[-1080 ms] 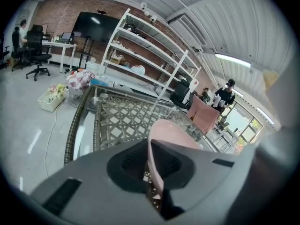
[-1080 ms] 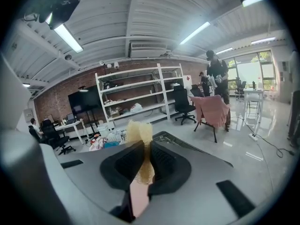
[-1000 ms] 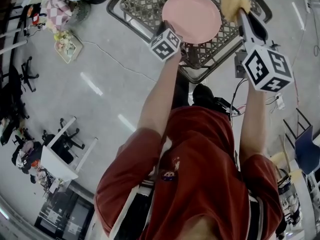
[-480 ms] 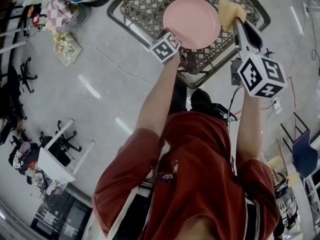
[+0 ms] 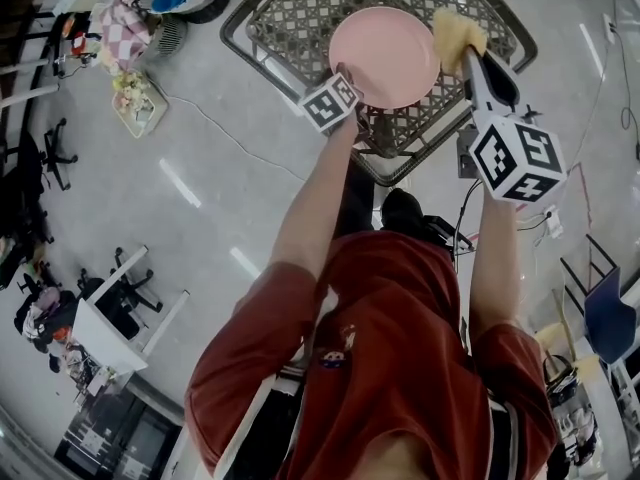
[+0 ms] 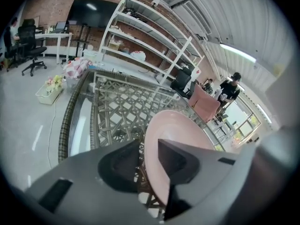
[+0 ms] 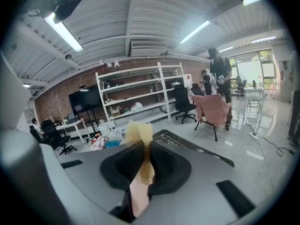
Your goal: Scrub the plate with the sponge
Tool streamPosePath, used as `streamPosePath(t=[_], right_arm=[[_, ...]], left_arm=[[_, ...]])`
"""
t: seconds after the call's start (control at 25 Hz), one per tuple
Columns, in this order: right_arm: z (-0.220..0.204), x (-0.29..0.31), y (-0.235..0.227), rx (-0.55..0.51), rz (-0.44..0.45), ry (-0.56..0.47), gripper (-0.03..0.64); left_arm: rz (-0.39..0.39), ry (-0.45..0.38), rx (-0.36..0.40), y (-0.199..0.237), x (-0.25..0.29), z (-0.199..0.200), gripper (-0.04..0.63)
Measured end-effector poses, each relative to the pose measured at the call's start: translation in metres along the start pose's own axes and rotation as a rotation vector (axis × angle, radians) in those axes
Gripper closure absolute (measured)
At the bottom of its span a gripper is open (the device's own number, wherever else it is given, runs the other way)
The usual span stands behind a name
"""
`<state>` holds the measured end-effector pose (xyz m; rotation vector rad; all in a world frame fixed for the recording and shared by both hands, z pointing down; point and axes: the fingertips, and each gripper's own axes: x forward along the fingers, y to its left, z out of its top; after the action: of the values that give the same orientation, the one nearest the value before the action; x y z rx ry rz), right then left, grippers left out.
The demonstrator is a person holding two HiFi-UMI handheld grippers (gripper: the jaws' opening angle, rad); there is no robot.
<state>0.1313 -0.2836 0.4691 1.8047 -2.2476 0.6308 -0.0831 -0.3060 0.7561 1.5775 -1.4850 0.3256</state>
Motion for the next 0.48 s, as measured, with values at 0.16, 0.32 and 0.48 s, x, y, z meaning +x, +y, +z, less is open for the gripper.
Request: streamPosePath(t=[0.16, 0.32, 0.48], right_arm=[[0.002, -0.004, 0.003, 0.004, 0.009, -0.018, 0.572], [0.008, -0.009, 0.005, 0.000, 0.019, -0.037, 0.572], [0.012, -0.010, 0.006, -0.009, 0.027, -0.068, 0.572]], left_arm=[[-0.009, -0.050, 0.072, -0.005, -0.014, 0.015, 0.462], [-0.063, -0.127, 0.132, -0.024, -0.038, 0.038, 0.454], [-0.122, -0.238, 0.174, -0.048, -0.074, 0.072, 0.454]])
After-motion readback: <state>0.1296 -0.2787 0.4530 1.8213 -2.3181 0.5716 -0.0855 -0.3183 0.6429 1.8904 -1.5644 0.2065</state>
